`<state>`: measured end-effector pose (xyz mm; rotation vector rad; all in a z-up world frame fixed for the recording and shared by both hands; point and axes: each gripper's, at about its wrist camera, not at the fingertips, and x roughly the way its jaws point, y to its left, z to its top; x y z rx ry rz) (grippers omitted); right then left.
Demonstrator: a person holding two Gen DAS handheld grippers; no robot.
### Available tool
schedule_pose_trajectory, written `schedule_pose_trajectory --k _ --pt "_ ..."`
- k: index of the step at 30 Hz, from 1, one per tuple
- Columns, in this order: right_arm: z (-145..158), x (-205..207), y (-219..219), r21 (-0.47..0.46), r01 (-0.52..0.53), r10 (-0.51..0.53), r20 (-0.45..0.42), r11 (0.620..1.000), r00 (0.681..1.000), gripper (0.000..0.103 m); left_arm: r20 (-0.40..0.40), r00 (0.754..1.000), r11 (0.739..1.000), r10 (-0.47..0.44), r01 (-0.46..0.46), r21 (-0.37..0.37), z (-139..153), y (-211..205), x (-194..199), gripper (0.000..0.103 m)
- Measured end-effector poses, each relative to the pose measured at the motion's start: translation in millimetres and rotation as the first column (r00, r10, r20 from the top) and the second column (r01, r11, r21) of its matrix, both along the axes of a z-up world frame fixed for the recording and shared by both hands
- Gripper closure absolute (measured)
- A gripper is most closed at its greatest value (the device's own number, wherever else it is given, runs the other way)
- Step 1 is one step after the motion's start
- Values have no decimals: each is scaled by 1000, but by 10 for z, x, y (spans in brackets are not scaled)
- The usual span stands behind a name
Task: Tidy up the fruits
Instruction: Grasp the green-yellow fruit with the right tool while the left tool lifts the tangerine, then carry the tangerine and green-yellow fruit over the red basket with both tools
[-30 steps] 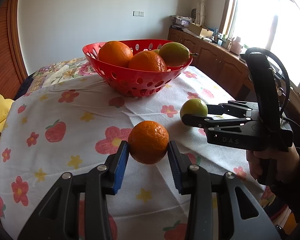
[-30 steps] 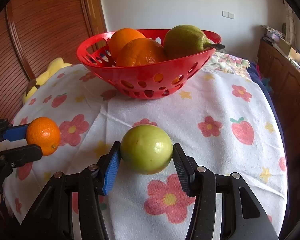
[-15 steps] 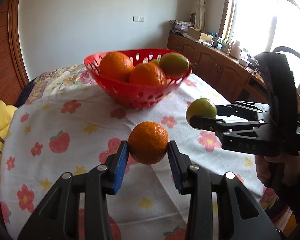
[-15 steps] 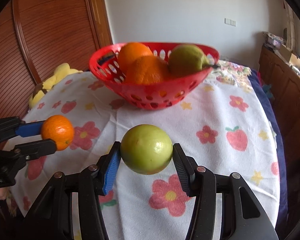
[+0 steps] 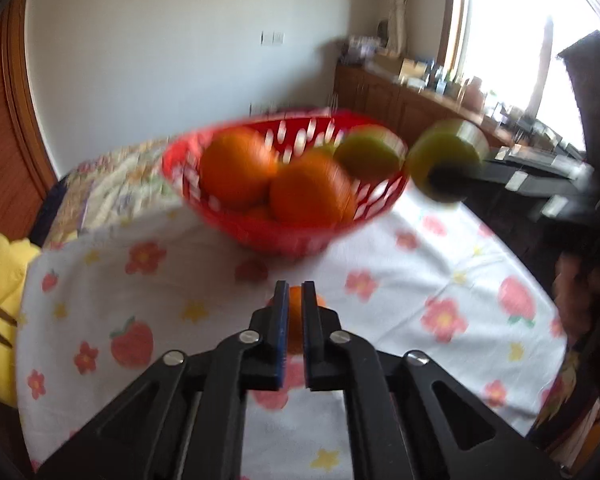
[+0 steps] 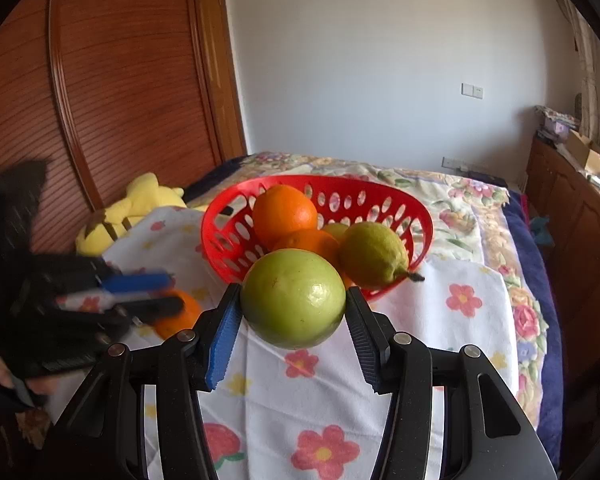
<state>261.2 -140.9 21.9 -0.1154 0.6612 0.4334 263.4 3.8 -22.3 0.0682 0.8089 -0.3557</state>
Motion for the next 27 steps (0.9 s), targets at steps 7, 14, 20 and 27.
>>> schedule_pose_trajectory --k 7,14,20,27 --pt "-113 -14 -43 20 -7 7 -15 1000 1000 50 -63 998 999 19 -21 -26 -243 93 23 93" --pt "-180 -61 -79 20 -3 4 -28 1000 1000 50 -11 996 993 90 -90 -73 -119 293 206 67" --pt "-190 -92 -99 15 -5 6 -28 1000 1000 50 -62 992 992 105 -110 -67 -234 409 495 64" --pt "-245 -22 -102 1 -5 5 -39 1000 999 50 -101 992 994 76 -83 -66 -376 292 599 62"
